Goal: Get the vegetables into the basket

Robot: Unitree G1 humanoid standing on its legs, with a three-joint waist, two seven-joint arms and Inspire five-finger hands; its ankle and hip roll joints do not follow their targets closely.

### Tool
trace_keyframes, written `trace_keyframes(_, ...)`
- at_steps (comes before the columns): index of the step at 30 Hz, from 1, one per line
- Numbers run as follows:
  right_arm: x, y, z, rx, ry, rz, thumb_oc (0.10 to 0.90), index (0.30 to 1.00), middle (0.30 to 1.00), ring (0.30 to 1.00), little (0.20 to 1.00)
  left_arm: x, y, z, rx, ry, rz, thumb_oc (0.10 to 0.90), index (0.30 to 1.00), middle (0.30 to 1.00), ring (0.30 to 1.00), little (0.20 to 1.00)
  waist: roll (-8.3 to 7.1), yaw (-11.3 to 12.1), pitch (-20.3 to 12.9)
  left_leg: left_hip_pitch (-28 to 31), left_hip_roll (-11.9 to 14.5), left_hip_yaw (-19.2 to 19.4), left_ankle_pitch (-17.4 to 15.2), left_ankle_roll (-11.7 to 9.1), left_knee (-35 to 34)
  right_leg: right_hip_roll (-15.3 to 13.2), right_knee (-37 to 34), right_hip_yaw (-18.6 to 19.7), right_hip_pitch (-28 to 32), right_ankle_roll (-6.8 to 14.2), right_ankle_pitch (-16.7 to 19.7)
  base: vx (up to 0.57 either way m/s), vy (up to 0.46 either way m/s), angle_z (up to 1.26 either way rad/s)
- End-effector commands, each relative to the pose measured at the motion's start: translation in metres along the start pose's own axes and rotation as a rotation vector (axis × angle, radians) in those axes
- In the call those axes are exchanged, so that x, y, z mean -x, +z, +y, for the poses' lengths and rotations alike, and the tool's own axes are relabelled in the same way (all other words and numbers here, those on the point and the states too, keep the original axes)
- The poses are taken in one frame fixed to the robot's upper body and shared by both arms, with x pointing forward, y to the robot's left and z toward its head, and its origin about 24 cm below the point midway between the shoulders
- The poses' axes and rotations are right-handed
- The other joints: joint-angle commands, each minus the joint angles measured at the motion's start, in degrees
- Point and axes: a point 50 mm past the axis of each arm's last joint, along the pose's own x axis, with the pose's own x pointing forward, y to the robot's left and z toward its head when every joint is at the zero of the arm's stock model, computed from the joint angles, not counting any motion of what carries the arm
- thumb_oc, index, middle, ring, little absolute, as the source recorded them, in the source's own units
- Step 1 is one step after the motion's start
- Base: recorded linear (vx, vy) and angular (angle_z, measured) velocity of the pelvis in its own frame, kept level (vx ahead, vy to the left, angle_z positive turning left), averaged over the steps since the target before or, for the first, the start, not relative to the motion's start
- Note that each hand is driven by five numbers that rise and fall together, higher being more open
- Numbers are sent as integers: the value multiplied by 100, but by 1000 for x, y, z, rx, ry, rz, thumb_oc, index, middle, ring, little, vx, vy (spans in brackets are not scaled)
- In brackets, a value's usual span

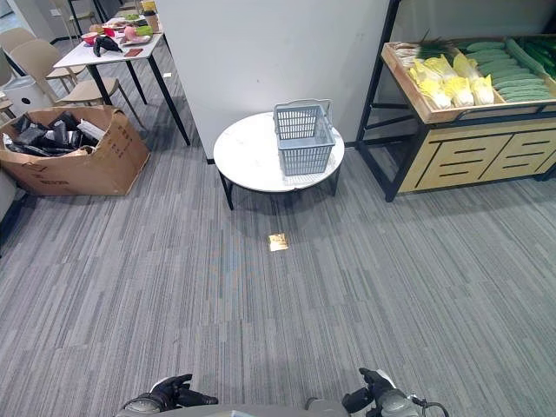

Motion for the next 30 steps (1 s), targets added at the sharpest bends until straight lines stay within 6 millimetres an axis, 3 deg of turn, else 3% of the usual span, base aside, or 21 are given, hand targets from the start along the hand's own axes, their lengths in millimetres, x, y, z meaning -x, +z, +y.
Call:
trace_keyframes(1, 2, -17, 20, 75, 68, 82, 900, 1000, 1000, 1000, 1000, 2, -8, 16, -47, 44, 40, 900, 1000, 1000, 1000, 1000, -338, 34, 56, 112, 8, -262, 113, -232, -539, -505, -1183, 49, 386, 409, 1112, 0, 0, 0)
trace_keyframes(19, 1, -17, 17, 64, 64, 82, 900, 1000, 1000, 1000, 1000, 3, -18, 16, -61, 37, 76, 900, 1000, 1000, 1000, 1000, -342, 58, 58, 183, 38, -247, 99, -231, -539, -454, -1183, 64, 443, 379, 1046, 2, -1, 1)
trace_keyframes(27, 1, -13, 8, 38, 34, 75, 900, 1000, 1000, 1000, 1000, 2, -11, 18, -74, 50, 55, 900, 1000, 1000, 1000, 1000, -325, 54, 189, 150, 131, -270, 175, -273, -539, -358, -1134, 73, 399, 307, 984, 18, -34, -1)
trace_keyframes(30, -1, 0, -2, 34, 4, 32, 900, 1000, 1000, 1000, 1000, 1, 2, 23, -96, 67, 19, 900, 1000, 1000, 1000, 1000, -314, 38, 360, 16, 232, -291, 277, -315, -526, -263, -887, 116, 159, 219, 882, -7, -90, -1)
